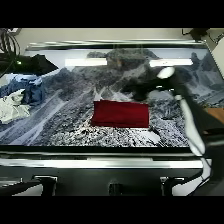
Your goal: Fold the clothes and pants, and hang the long-sleeved shirts on hangers.
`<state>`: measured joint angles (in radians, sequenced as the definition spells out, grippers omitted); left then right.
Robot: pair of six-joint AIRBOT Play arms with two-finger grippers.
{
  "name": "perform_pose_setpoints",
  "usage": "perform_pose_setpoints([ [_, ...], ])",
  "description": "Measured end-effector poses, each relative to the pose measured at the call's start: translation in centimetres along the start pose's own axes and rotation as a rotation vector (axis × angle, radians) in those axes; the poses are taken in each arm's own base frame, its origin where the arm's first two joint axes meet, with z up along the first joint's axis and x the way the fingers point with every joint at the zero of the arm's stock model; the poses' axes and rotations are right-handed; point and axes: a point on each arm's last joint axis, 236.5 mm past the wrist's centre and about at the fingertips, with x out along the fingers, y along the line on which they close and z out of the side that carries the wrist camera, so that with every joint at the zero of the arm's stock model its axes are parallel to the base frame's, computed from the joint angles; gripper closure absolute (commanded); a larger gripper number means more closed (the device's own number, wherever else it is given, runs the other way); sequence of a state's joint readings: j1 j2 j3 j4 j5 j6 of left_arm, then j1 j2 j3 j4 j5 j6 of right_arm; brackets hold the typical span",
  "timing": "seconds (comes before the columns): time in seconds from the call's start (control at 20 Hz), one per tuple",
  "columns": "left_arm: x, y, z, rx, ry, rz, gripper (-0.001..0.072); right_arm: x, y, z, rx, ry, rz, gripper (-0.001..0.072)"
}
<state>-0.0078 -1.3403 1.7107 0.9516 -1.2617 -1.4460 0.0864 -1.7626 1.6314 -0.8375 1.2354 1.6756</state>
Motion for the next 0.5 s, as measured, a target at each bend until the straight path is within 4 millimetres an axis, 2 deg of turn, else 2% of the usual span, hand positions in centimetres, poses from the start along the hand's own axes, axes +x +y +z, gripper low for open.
perform_pose_setpoints([
  [0.1, -0.1, -0.1, -0.1, 0.006, 0.003, 0.0, 0.0681, -3.9, -7.3, 0.1, 0.082, 0.022, -0.135, 0.0098],
  [0.2, -0.2, -0.4, -0.2, 0.012, 0.007, -0.004, 0.0681, -5.0, -12.6, -2.0, 0.181, 0.088, -0.2, 0.0108],
  [0.25, -0.2, -0.5, -0.3, 0.014, 0.009, -0.005, 0.0681, -4.7, -14.2, -3.2, 0.211, 0.117, -0.202, 0.0109],
  [0.3, -0.2, -0.7, -0.3, 0.016, 0.01, -0.007, 0.0681, -4.0, -15.4, -4.6, 0.235, 0.151, -0.187, 0.0119],
  [0.4, 0.0, -1.1, -0.5, 0.021, 0.014, -0.014, 0.068, -2.0, -16.3, -5.9, 0.263, 0.169, -0.122, 0.0149],
  [0.45, 0.0, -1.3, -0.6, 0.022, 0.017, -0.019, 0.068, -1.2, -16.2, -6.4, 0.274, 0.18, -0.074, 0.0156],
  [0.5, 0.1, -1.5, -0.6, 0.021, 0.019, -0.023, 0.068, -0.5, -15.7, -6.5, 0.278, 0.179, -0.021, 0.0196],
])
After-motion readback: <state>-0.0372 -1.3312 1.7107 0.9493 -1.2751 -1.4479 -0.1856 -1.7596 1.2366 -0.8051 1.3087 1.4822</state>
